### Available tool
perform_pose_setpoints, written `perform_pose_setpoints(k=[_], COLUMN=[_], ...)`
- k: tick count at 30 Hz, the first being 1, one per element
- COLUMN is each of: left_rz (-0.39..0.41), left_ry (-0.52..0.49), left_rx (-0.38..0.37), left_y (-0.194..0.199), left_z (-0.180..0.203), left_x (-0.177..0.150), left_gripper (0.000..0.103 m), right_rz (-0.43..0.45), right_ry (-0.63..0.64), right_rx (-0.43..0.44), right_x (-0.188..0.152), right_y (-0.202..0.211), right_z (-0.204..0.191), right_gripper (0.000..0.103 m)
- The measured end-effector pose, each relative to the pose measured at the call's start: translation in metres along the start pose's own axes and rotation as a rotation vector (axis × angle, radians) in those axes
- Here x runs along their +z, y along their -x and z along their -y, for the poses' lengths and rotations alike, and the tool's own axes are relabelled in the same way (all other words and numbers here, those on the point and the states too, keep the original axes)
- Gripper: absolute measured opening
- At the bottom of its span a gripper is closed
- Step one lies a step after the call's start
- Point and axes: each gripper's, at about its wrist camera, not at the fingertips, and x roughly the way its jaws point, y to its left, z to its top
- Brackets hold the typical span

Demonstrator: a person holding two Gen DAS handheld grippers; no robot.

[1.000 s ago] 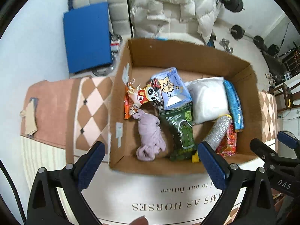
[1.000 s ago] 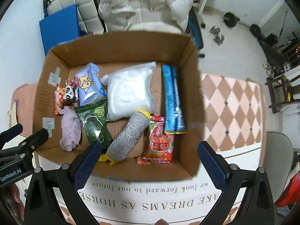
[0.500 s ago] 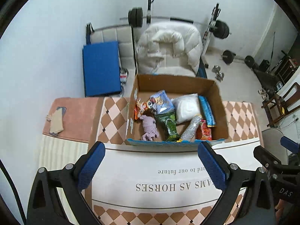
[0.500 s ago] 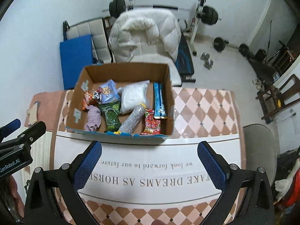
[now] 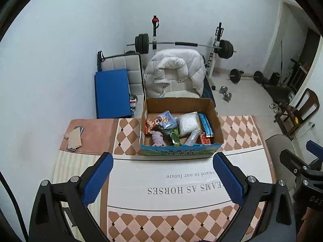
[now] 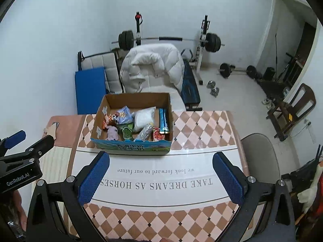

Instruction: Organize soft objects

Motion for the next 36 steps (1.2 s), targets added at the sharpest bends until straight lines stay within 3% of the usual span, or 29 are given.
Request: perform_pose_setpoints(k=[6,14,25,36], left_rz=[0.036,0.019,0.029,0.039], left_ry=[-0.006,0.016,0.003,0.011], left_rx=[0.003,-0.013,-0.003,0.025], left_y=[0.026,0.035,0.033,0.02], left_z=[0.007,0.01,0.02,0.016], left_x=[-0.007,-0.019,-0.017,-0.004], left_gripper=[0.101,0.101,0.101,0.101], right_rz=[0.045,0.053,0.058,0.042], right_ry=[0.002,0.013,0.009,0.019], right_rx=[-0.005,0.02,0.008,-0.014], right_x=[-0.009,-0.022,-0.021,0.003], right_y=[0.036,0.065,0.066,0.031], right_z=[0.005,0.005,0.01,0.02], right_gripper=[0.103,0.103,0.103,0.103])
